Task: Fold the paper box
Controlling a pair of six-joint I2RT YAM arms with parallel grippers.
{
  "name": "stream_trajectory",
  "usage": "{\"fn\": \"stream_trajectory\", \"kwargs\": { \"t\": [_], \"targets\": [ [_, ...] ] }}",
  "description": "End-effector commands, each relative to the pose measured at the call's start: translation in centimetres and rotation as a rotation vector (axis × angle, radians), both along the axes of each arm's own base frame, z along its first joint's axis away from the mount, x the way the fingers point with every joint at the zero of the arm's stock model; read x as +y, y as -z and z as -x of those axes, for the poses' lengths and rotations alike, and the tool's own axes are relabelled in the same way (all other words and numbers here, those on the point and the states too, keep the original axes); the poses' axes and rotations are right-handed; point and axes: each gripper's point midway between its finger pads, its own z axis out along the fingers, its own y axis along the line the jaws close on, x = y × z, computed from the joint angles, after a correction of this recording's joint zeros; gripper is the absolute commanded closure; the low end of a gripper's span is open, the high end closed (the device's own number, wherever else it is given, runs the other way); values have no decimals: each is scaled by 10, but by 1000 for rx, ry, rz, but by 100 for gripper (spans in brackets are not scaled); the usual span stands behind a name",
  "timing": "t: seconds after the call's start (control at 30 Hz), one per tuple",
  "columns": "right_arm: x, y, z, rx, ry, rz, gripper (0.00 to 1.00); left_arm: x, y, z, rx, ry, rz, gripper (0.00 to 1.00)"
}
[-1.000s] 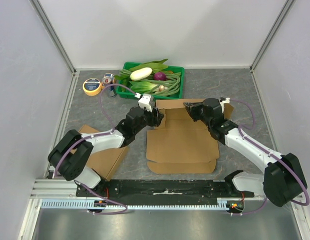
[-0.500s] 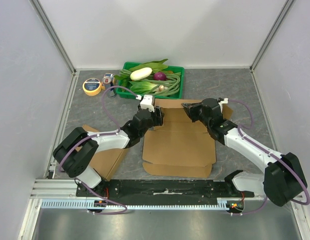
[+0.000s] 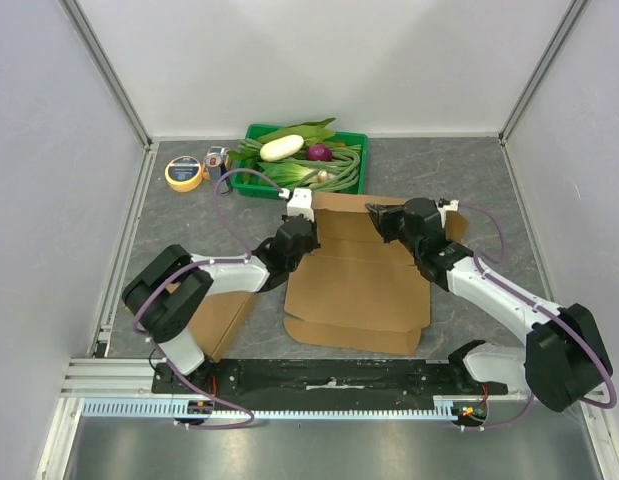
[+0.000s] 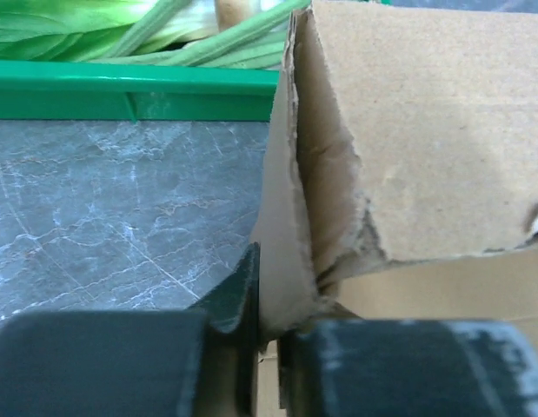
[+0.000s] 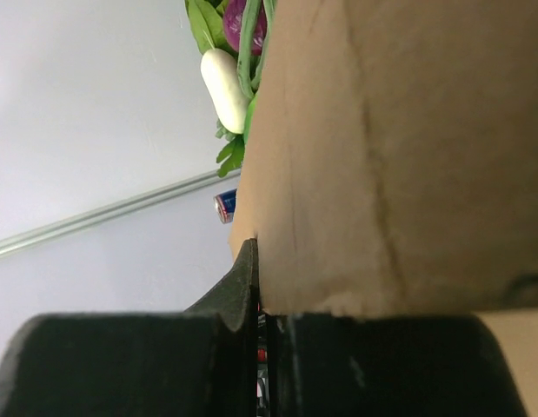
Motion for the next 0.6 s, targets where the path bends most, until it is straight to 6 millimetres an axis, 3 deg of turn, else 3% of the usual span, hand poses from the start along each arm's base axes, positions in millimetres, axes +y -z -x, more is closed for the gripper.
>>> {"fn": "stream_trajectory", "kwargs": {
  "t": [0.0, 0.17, 0.27, 0.3, 0.4, 0.47, 0.57],
  "targets": [
    [9, 45, 22, 134, -54, -5, 100, 13, 2, -22, -14, -178, -36, 95],
    [17, 47, 21, 144, -56, -30, 100, 39, 15, -22, -24, -340, -97, 98],
    [19, 44, 19, 131, -58, -31, 100, 30, 14, -23, -40, -286, -121, 98],
    [17, 43, 18, 125, -52, -27, 100, 10, 11, -20, -46, -175, -72, 98],
    [13, 32, 17, 94, -30, -31, 100, -23, 3, -9, -47, 68, -46, 75],
    [13, 29, 16, 91, -33, -26, 100, -21, 3, -7, -25, 62, -50, 69],
    [18, 28, 18, 107, -45, -54, 100, 9, 12, -14, -7, -109, -149, 96]
  ]
}}
